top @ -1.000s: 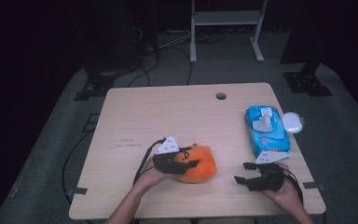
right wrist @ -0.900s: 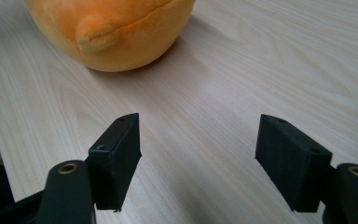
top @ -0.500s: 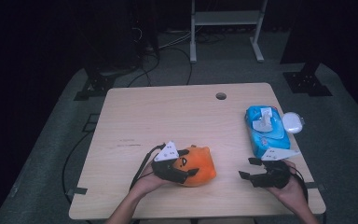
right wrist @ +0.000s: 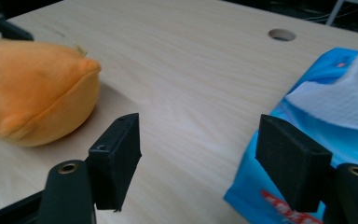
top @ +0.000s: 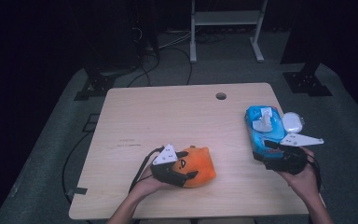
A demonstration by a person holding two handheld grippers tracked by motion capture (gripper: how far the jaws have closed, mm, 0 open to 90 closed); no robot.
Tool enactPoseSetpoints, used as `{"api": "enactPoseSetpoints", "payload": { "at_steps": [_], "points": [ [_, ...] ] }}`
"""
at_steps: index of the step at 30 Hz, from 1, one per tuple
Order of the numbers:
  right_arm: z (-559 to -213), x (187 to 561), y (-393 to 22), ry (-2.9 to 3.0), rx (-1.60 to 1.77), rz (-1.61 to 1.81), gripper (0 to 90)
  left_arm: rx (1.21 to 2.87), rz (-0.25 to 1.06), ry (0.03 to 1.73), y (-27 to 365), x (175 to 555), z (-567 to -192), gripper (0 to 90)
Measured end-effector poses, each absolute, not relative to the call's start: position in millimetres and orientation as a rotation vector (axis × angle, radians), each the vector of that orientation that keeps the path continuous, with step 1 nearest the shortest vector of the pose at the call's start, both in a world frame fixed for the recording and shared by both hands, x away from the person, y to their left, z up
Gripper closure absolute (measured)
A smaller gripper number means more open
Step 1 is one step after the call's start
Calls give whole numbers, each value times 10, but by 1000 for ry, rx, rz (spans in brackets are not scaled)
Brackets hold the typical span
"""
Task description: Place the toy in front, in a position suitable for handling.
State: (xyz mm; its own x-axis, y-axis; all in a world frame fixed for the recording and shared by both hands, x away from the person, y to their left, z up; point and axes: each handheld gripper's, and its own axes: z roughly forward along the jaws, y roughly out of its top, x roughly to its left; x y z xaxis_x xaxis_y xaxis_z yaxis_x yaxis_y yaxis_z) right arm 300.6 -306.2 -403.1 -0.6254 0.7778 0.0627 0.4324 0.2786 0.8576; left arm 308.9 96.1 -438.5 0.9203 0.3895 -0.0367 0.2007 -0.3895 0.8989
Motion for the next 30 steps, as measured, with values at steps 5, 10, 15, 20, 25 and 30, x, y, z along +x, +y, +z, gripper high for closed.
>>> {"api": "enactPoseSetpoints", "payload": {
  "at_steps": [5,10,15,20,25,30],
  "points": [
    [-3973,3090,-3167,2125,1118,1297,296,1981,209,428,965,3093,-4388,207],
    [-3954,3161,-3235,2083,1140,1301,298,1985,213,426,961,3088,-4389,196],
    [-3945,3223,-3277,2049,1161,1296,298,1983,209,426,966,3091,-4391,194],
    [-3953,3312,-3306,2020,1177,1293,296,1978,200,433,979,3096,-4395,190],
    [-3957,3404,-3321,2004,1185,1281,296,1982,205,428,973,3089,-4395,183],
    [-3943,3484,-3313,1995,1185,1260,301,1982,202,429,971,3089,-4397,179]
  ]
}}
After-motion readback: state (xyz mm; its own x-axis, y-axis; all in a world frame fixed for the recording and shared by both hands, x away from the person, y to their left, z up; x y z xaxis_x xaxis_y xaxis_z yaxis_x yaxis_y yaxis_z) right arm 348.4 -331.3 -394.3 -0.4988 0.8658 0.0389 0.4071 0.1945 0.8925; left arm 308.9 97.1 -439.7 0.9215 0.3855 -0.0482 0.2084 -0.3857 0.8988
